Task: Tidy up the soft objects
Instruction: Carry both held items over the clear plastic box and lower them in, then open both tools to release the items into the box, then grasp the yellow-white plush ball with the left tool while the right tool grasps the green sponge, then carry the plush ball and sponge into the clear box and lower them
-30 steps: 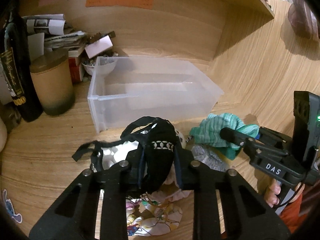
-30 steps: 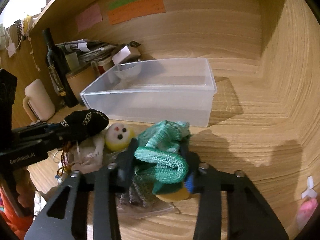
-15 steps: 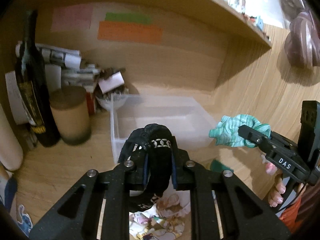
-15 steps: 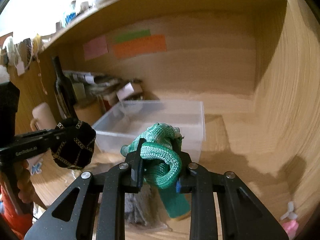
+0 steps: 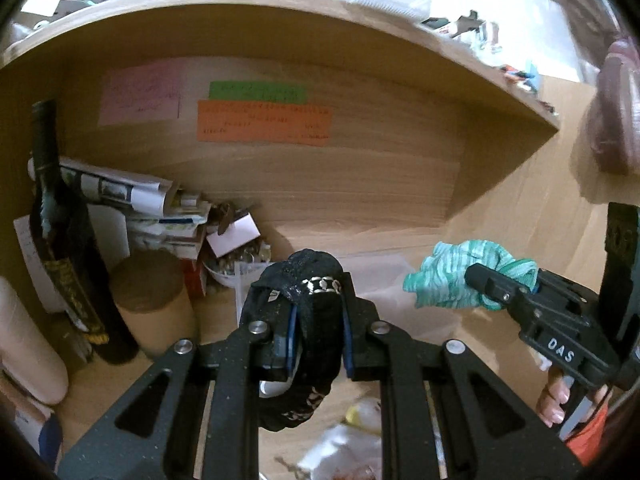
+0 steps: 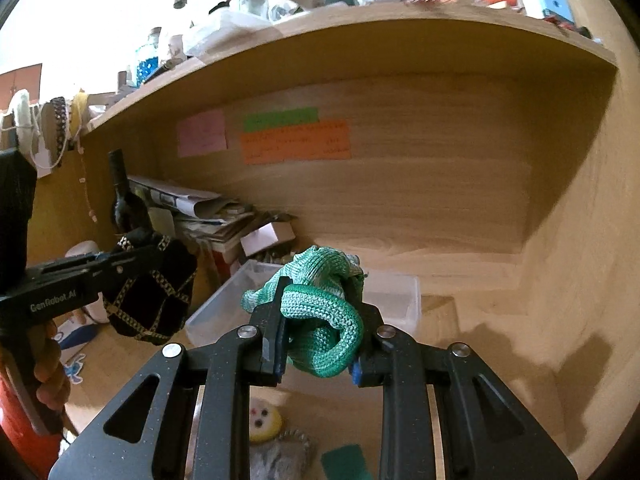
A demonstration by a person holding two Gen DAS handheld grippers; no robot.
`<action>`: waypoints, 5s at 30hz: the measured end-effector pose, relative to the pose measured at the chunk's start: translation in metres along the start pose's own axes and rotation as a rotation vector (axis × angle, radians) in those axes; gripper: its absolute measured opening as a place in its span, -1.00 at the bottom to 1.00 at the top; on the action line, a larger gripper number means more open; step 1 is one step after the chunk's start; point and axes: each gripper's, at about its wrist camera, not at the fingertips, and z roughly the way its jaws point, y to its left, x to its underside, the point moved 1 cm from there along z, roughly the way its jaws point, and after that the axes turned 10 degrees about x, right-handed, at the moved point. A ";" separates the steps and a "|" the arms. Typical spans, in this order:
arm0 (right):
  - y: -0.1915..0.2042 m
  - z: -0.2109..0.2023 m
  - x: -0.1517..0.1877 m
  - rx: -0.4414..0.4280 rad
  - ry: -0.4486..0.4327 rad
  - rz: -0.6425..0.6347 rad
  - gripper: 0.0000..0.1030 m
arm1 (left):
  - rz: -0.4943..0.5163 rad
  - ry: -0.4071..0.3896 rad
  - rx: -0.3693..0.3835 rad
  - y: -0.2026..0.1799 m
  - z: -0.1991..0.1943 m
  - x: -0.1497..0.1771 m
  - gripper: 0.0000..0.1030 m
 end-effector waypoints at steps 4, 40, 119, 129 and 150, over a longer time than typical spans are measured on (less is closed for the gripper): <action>0.004 0.020 -0.004 0.014 0.026 -0.031 -0.59 | -0.007 0.038 -0.023 0.007 0.028 -0.004 -0.67; -0.008 0.123 0.030 0.082 0.347 -0.146 -0.09 | -0.014 0.417 0.036 -0.003 0.150 0.031 -0.22; -0.032 0.003 0.048 0.044 0.179 -0.023 -0.33 | 0.023 0.186 0.073 -0.030 0.035 0.045 -0.14; -0.017 0.018 0.010 0.020 0.088 -0.039 -0.33 | 0.001 0.147 0.013 -0.005 0.038 0.019 -0.14; 0.003 0.117 0.031 0.002 0.324 -0.057 -0.33 | -0.046 0.361 0.020 0.020 0.120 0.044 -0.14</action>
